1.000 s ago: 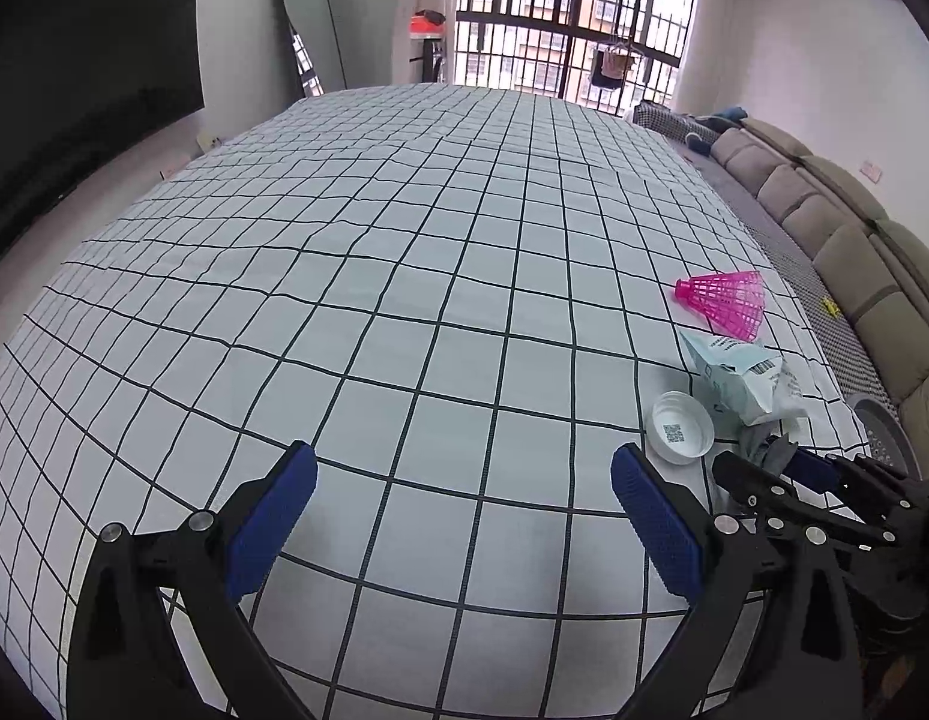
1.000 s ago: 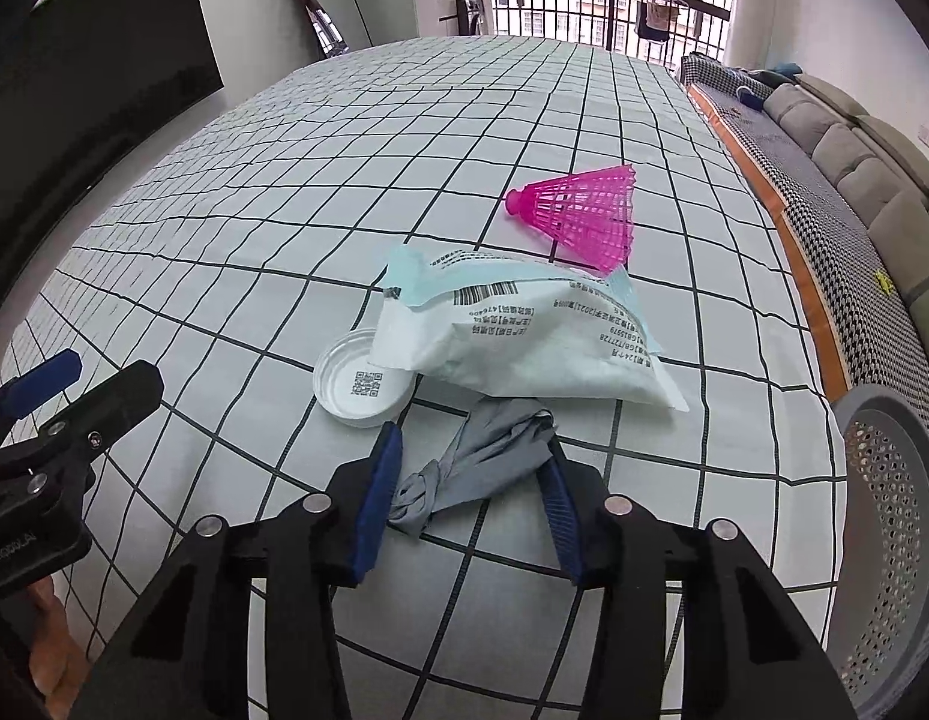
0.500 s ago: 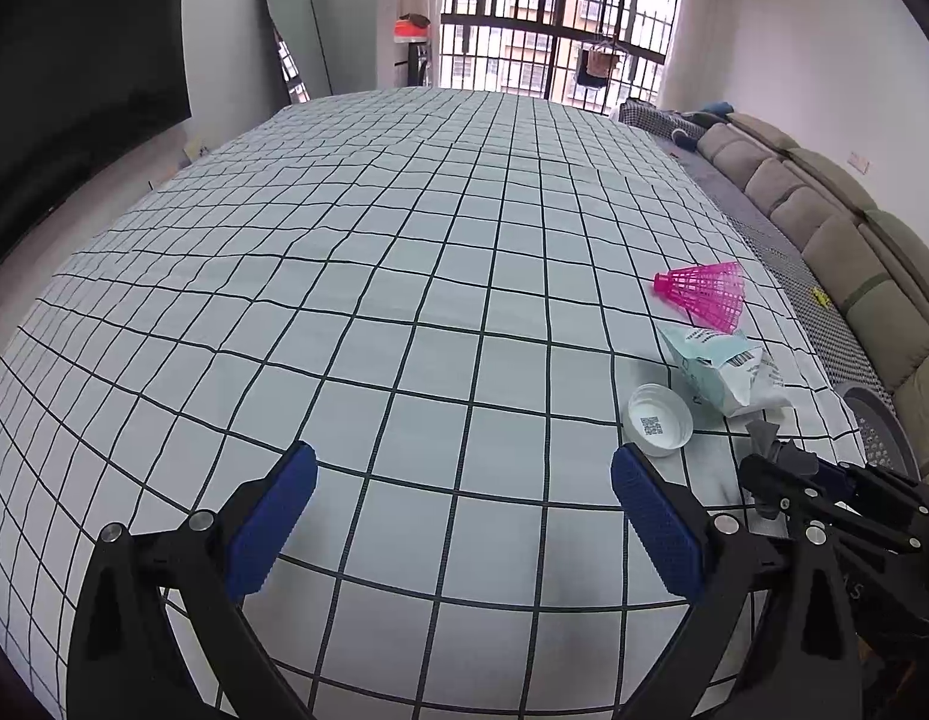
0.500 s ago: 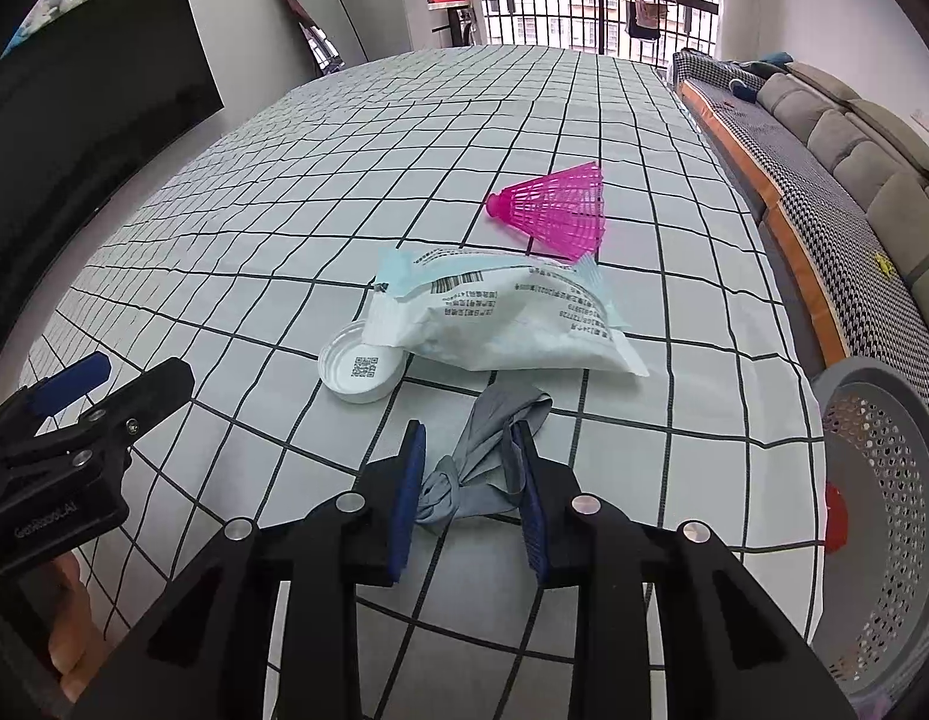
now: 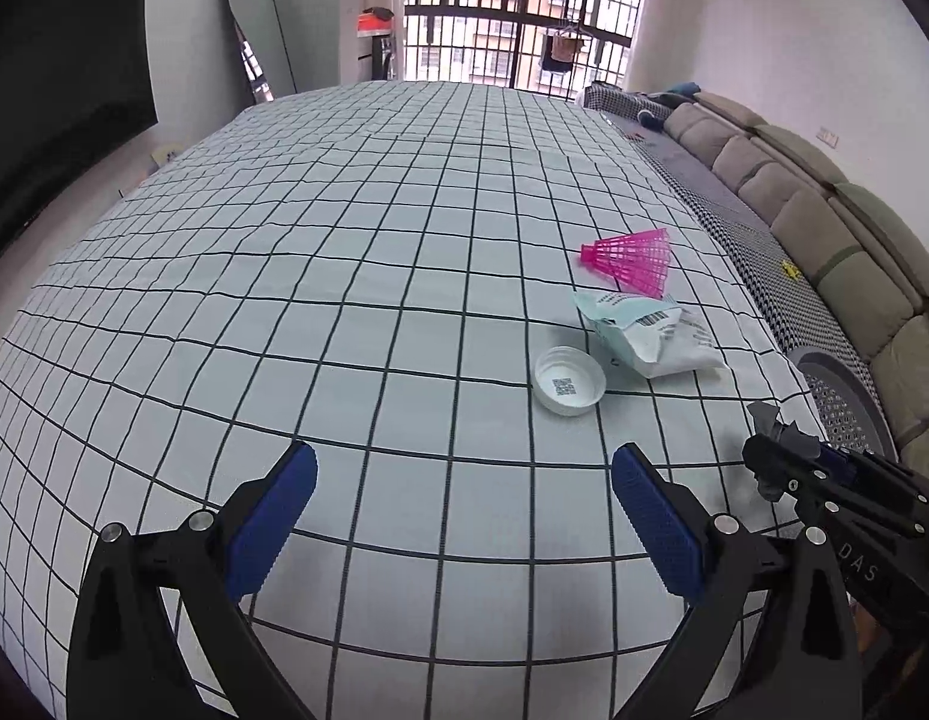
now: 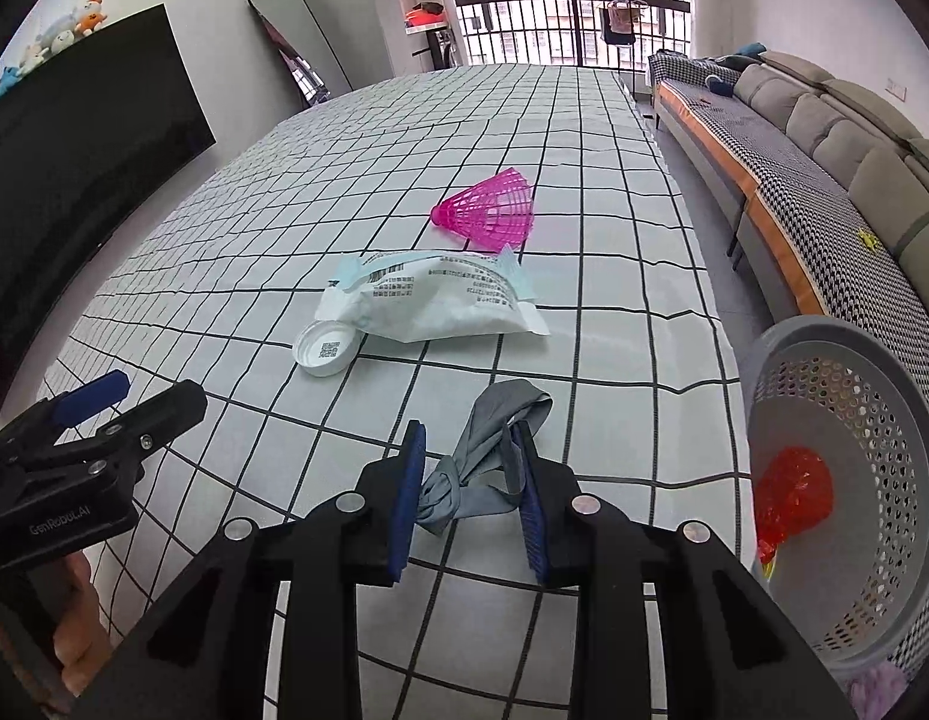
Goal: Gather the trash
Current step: 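Lift the grey strap with the right tool while left approaches the white round lid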
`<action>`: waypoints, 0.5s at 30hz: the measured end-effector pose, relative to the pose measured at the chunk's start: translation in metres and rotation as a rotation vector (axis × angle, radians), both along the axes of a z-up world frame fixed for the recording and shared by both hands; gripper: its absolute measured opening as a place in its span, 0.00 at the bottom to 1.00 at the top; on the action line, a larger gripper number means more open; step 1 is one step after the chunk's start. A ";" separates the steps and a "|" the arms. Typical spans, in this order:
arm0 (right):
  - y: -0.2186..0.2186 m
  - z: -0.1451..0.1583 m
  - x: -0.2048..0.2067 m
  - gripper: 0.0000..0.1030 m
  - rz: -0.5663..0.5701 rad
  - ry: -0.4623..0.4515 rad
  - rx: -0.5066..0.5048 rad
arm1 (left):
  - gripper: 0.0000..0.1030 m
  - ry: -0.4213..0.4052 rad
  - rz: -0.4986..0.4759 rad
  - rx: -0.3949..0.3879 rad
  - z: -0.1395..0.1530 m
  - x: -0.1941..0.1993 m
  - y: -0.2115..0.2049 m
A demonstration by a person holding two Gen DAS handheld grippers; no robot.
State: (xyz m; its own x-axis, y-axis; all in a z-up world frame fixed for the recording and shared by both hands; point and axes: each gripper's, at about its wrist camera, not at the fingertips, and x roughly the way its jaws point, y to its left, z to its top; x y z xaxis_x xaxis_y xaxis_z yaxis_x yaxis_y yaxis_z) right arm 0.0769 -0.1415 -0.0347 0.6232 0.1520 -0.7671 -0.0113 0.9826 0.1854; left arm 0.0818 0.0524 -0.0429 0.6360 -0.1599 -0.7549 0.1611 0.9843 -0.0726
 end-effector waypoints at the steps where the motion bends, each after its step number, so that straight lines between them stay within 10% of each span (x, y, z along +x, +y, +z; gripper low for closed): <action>1: -0.004 0.002 -0.002 0.28 -0.006 -0.006 0.004 | 0.94 0.002 -0.007 0.001 0.000 -0.001 -0.004; 15: -0.053 0.003 -0.023 0.28 -0.052 -0.038 0.088 | 0.94 0.094 -0.048 0.028 -0.019 0.032 -0.053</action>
